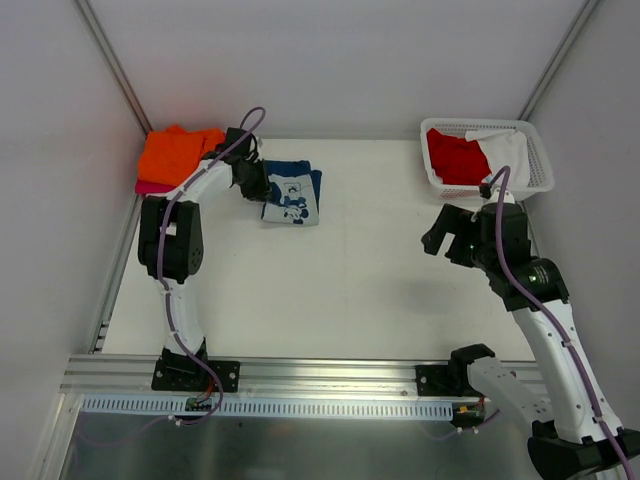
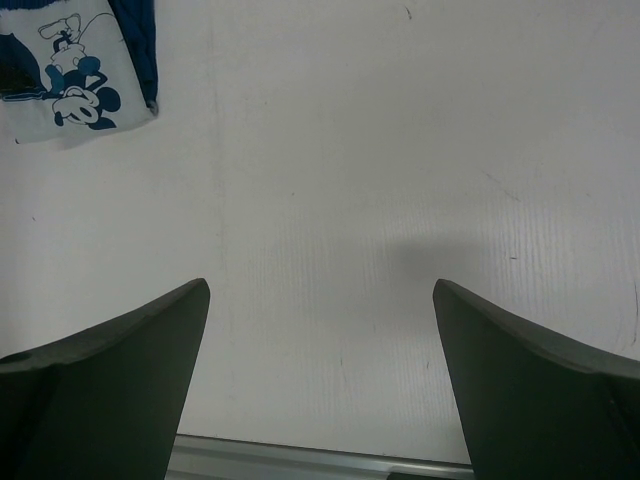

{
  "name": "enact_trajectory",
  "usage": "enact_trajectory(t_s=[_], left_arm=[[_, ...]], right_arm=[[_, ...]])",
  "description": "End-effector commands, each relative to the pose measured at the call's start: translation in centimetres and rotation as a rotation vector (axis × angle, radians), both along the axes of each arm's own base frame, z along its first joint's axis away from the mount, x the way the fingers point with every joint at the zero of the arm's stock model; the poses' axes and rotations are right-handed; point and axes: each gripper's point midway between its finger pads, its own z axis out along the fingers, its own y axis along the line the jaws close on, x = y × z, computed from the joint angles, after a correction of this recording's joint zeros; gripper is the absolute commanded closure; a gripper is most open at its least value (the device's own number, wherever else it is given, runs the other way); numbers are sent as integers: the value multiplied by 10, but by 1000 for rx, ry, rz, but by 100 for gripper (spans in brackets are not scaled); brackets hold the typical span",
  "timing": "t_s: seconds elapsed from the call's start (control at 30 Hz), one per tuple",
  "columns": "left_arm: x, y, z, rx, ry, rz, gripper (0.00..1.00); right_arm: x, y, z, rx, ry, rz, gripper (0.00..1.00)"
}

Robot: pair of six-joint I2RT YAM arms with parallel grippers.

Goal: Fold and stack the t-shirts
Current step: Put the neatly folded tshirt into the corner of the board with the left arm

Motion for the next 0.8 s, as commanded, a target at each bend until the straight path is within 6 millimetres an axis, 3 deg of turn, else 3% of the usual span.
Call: enact_trajectory(t_s=[0.0, 0.27, 0.47, 0.77], left_arm=[[2, 23, 21, 62, -25, -38, 100], [28, 57, 40, 149, -51, -31, 100], [58, 68, 77, 159, -142, -48, 100], [67, 109, 85, 226, -158, -26, 100]], right_arm=[[7, 3, 14, 15, -46, 13, 0], [10, 4, 14, -8, -35, 35, 1], [12, 5, 16, -19, -30, 50, 0], [15, 6, 18, -32, -23, 69, 0]])
